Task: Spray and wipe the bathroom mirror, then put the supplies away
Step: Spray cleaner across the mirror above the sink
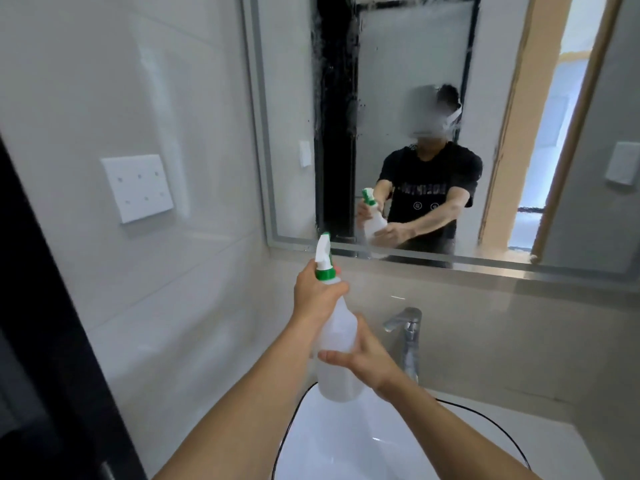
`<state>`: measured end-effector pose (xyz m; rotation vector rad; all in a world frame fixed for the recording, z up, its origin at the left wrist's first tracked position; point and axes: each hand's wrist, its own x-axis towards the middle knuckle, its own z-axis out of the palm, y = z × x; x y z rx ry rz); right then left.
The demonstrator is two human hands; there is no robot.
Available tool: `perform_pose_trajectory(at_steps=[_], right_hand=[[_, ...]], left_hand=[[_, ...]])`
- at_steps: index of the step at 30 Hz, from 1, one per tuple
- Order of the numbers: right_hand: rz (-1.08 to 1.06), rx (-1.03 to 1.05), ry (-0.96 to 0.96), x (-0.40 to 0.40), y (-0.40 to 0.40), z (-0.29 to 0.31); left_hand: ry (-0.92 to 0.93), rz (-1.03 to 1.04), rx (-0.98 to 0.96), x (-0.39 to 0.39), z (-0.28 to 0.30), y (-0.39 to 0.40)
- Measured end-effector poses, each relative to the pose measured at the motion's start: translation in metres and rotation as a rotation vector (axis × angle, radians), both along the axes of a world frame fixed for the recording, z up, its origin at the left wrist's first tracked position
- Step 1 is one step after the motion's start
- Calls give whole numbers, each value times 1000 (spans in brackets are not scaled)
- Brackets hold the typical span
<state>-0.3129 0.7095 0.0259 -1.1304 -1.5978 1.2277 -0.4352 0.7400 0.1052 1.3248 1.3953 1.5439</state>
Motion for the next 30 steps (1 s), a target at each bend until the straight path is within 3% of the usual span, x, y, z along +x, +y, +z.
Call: perform_pose_trajectory(at_steps=[10,19,30], right_hand=[[47,208,39,-35,26,88],[63,258,5,-35,29,123],[30,432,-20,-33,45,213]], left_hand=[[22,86,218,-31,94,-1],[-13,54,265,-32,129,-4],[-42,32,428,-28,221,-2]])
